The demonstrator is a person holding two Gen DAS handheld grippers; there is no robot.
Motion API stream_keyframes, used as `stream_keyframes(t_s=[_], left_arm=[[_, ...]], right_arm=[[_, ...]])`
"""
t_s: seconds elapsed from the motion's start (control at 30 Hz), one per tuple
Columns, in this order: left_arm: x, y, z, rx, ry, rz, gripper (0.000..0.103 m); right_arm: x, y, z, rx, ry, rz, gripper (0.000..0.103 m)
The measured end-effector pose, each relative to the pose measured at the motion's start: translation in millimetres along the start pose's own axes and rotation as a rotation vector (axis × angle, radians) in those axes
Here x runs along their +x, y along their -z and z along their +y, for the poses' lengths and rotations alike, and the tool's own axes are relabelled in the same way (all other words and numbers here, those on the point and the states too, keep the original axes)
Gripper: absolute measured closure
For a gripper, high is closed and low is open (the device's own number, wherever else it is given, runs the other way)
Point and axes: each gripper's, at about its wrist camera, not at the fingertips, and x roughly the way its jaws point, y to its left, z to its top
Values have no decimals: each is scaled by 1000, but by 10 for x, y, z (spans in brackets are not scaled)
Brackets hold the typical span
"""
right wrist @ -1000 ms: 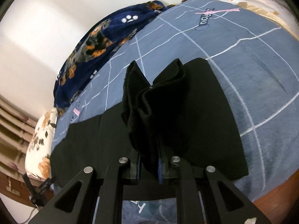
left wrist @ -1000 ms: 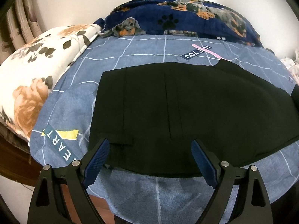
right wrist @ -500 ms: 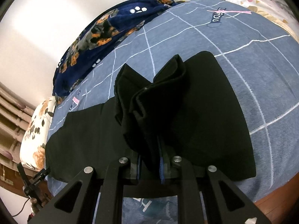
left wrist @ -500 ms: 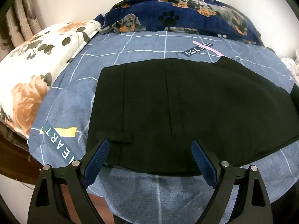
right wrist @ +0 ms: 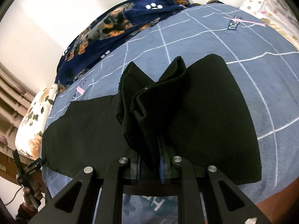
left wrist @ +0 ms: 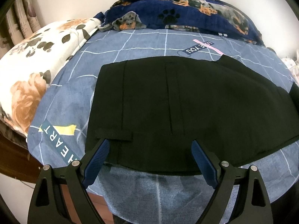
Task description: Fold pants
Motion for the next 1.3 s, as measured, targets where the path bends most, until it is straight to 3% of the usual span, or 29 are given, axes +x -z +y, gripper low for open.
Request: stream_keyframes(t_s=[1.3], left_arm=[[41,30,-57,39,-1,17,13]], right_arm=[[171,157,568,-206,-17,61,88]])
